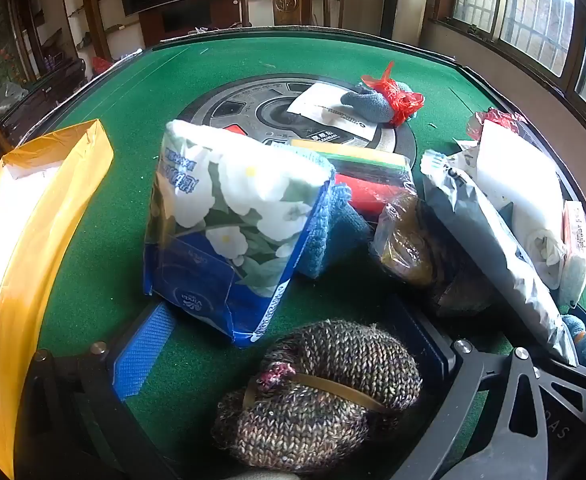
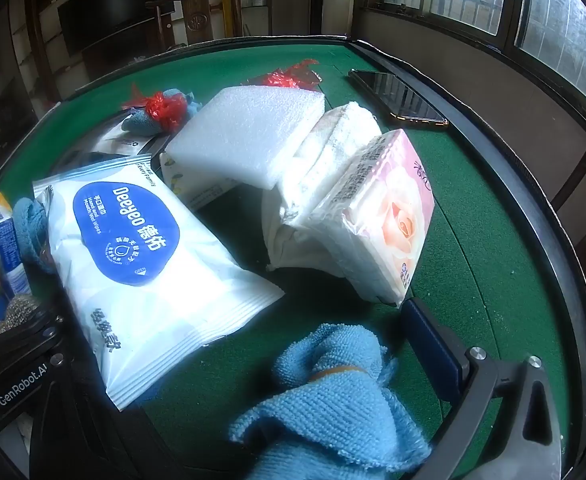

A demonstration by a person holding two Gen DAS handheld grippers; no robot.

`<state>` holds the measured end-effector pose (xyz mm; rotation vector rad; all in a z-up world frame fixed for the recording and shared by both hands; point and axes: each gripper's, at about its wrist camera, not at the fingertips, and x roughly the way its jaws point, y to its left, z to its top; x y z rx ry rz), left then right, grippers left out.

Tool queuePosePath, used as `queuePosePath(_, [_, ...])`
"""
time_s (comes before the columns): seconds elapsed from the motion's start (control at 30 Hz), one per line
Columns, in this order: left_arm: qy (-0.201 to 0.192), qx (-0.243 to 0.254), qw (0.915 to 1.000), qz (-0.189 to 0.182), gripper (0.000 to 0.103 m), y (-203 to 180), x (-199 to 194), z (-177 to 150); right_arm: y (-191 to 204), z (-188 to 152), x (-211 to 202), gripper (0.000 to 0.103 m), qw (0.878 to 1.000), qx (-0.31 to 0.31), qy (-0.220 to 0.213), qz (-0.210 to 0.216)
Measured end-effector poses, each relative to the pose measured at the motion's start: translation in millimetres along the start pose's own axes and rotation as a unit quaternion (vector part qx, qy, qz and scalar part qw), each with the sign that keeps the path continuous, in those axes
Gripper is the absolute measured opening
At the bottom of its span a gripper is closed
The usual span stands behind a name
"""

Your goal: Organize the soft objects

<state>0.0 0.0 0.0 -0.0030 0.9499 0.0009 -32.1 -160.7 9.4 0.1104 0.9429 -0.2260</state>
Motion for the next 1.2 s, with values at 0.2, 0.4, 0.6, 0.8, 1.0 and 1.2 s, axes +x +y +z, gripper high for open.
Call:
queuePosePath(0.2, [0.0,-0.001,1.0,-0.001,0.103,0.0,0.0,0.0,0.0,0.0,0.0,0.102,1.0,0.0,0.0,0.0])
queuePosePath(0.4, [0.0,-0.001,1.0,-0.001,0.103,0.0,0.0,0.0,0.1,0.0,0.1,0.102,1.0,0.0,0.0,0.0])
queuePosePath(0.6, [0.0,-0.001,1.0,-0.001,0.103,0.0,0.0,0.0,0.2,-0.1,0.1,0.102,1.0,0.0,0.0,0.0])
queuePosePath(0.8, [0.0,-0.001,1.0,-0.001,0.103,0.0,0.0,0.0,0.2,-0.1,0.1,0.102,1.0,0.0,0.0,0.0])
queuePosePath(1.0, [0.0,-0.001,1.0,-0.001,0.103,0.0,0.0,0.0,0.2,-0.1,0.2,0.102,1.0,0.0,0.0,0.0])
queuePosePath(1.2, [0.0,-0.001,1.0,-0.001,0.103,0.0,0.0,0.0,0.1,-0.1,0.1,0.102,1.0,0.0,0.0,0.0])
